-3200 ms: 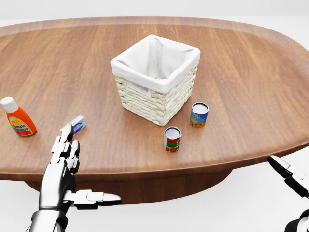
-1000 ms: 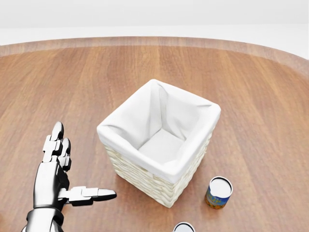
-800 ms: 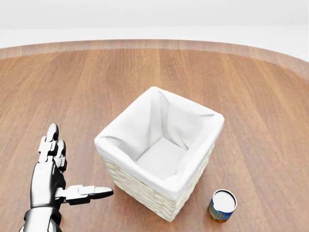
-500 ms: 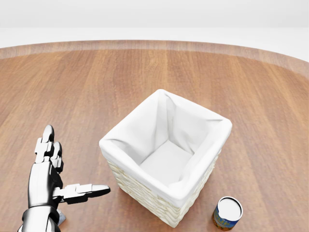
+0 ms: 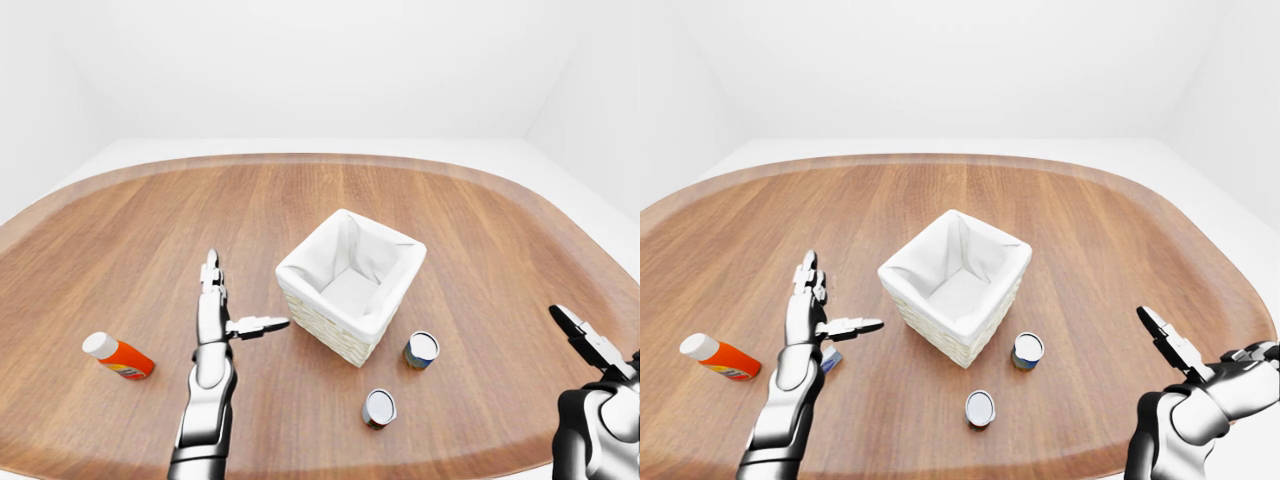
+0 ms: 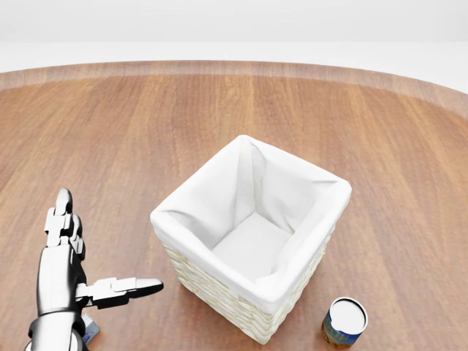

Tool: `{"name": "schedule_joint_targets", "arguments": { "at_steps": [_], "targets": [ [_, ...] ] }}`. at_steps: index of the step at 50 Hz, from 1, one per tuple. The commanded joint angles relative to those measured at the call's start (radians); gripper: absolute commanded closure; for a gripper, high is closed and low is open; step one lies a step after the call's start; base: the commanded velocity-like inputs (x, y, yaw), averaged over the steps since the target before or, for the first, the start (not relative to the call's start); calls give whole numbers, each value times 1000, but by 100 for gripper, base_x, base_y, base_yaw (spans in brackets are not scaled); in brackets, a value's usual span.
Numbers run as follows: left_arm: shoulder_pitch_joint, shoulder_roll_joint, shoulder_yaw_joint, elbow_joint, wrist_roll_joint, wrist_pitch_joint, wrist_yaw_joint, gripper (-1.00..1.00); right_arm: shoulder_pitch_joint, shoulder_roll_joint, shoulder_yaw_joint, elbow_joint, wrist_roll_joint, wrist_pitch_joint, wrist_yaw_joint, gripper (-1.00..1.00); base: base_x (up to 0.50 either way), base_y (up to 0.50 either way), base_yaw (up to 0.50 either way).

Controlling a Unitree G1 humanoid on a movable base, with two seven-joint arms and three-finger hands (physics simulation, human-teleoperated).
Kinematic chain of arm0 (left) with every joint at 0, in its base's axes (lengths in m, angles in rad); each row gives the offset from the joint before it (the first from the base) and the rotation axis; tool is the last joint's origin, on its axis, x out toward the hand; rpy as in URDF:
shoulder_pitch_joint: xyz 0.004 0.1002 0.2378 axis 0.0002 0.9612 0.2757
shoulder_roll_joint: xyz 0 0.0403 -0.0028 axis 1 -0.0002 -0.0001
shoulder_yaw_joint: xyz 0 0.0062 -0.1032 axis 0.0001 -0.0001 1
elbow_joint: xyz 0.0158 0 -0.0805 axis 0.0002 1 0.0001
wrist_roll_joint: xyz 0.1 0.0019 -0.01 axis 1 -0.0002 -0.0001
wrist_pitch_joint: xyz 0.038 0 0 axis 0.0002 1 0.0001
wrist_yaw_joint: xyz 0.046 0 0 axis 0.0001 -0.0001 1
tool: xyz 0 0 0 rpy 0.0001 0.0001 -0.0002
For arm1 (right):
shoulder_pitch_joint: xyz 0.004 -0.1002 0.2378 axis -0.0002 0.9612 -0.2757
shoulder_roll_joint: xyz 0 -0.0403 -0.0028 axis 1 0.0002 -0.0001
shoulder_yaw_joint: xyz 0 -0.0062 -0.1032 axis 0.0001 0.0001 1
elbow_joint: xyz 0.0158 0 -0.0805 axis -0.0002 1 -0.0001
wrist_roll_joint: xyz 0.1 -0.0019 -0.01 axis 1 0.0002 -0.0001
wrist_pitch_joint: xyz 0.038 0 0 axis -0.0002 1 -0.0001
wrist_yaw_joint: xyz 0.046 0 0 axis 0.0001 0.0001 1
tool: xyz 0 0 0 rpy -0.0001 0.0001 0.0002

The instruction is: Pick up the alphabet soup and the cream cheese box, and put them in the basket.

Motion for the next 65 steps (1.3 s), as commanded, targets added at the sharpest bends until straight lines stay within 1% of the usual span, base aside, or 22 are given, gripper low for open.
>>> {"name": "schedule_joint_targets", "arguments": {
  "at_steps": [1, 2, 4, 7, 8, 9, 11, 13, 16, 19, 20, 25, 31, 36, 39, 42, 43, 44, 49, 52, 57, 65],
  "targets": [
    [28, -4, -4, -159, 132, 85, 78, -100, 0, 0, 2, 1, -4, 0, 0, -100, 0, 0, 0],
    [28, -4, -4, -164, 134, 85, 77, -100, -1, 0, 2, 2, -4, 0, 0, -100, 0, 0, 0],
    [47, 6, -27, -265, 229, 85, 76, -100, -3, -2, 2, 7, -3, 0, 0, -100, 0, 0, 0],
    [75, 9, -34, -349, 303, 85, 28, -100, -1, -1, 2, 2, -2, 0, 0, -100, 0, 0, 0],
    [79, 6, -30, -354, 330, 85, 49, -100, -2, -2, 2, 6, -2, 0, 0, -100, 0, 0, 0],
    [92, 14, -31, -385, 398, 85, 74, -100, -2, -2, 2, 3, -3, 0, 0, -100, 0, 0, 0],
    [103, 4, -20, -421, 442, 85, 75, -100, -2, -2, 0, 2, -1, 0, 0, -100, 0, 0, 0],
    [124, 3, -9, -450, 514, 85, 111, -100, -2, -3, 0, 3, -1, 0, 0, -100, 0, 0, 0],
    [148, 11, -18, -487, 638, 85, 107, -100, -1, -2, 0, 5, -1, 0, 0, -100, 0, 0, 0],
    [151, 5, -8, -498, 708, 85, 88, -100, 0, -2, 0, 0, 1, 0, 0, -100, 0, 0, 0],
    [157, 16, -14, -499, 768, 85, 86, -100, 0, -1, -1, 1, 0, 0, 0, -100, 0, 0, 0],
    [158, 15, 2, -463, 832, 85, 94, -100, -2, -3, 1, 5, 1, 0, 0, -100, 0, 0, 0],
    [188, 3, -8, -469, 974, 85, 70, -100, -2, -2, 0, 5, 0, 0, 0, -100, 0, 0, 0],
    [212, -20, -19, -492, 986, 85, 60, -100, 0, -1, 1, -2, 0, 0, 0, -100, 0, 0, 0],
    [213, -22, -34, -486, 1048, 85, 59, -100, -4, -3, 1, 16, -2, 0, 0, -100, 0, 0, 0],
    [203, -27, -35, -499, 994, 85, 20, -100, 0, -3, 1, 3, 0, 0, 0, -100, 0, 0, 0],
    [208, -27, -43, -507, 1007, 85, 13, -100, 1, -2, 0, 2, -1, 0, 0, -100, 0, 0, 0],
    [216, -18, -58, -514, 1067, 85, 27, -100, -3, -4, -1, 12, 0, 0, 0, -100, 0, 0, 0],
    [232, -18, -75, -550, 1156, 85, -9, -100, -1, -1, -2, 2, -2, 0, 0, -100, 0, 0, 0],
    [238, -7, -83, -545, 1246, 85, 6, -100, -1, -2, -2, 3, -1, 0, 0, -100, 0, 0, 0],
    [236, -8, -79, -520, 1323, 85, 11, -100, 0, -2, -5, -11, 7, 0, 0, -100, 0, 0, 0],
    [231, -4, -60, -476, 1373, 85, 40, -100, -5, -3, -2, 8, -1, 0, 0, -100, 0, 0, 0]
  ]
}}
